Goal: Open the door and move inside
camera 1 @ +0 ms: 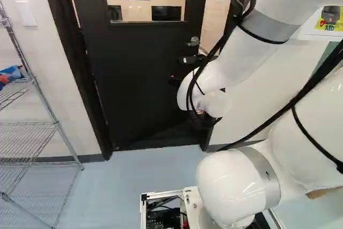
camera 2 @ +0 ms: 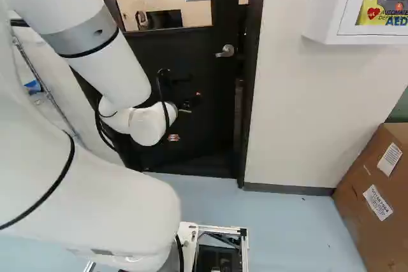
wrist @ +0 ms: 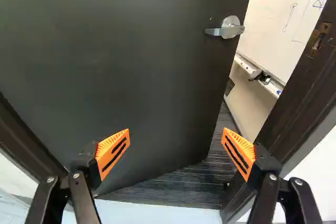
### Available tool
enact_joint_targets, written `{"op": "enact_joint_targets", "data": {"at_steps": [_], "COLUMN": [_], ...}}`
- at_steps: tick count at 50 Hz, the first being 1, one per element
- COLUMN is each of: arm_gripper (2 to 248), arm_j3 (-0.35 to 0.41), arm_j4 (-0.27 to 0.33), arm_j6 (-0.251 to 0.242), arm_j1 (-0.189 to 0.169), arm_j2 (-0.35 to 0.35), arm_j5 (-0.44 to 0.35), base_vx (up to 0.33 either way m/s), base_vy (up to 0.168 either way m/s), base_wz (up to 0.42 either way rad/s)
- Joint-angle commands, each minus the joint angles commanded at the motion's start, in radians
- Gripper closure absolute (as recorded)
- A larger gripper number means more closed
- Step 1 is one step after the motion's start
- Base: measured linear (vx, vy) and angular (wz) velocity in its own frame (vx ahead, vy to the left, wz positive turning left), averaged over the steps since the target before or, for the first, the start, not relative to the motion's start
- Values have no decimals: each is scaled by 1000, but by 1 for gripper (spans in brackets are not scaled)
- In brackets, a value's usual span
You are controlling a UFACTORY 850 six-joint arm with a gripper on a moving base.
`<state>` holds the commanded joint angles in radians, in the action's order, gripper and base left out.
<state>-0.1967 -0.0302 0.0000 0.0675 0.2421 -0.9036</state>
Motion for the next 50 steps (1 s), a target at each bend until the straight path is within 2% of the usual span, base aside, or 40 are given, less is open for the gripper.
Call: {"op": "enact_joint_targets", "data": {"at_steps": [17, 50], "arm_gripper": [3, 3], "arm_j3": [0, 0], "arm_j4": [0, 0], "arm_j6": [0, 0], "arm_j1": [0, 0], "arm_j2": [0, 0], "arm_j5": [0, 0], "base_vx": [95, 100], "base_vy": [53, 94], "base_wz": [-140, -27]}}
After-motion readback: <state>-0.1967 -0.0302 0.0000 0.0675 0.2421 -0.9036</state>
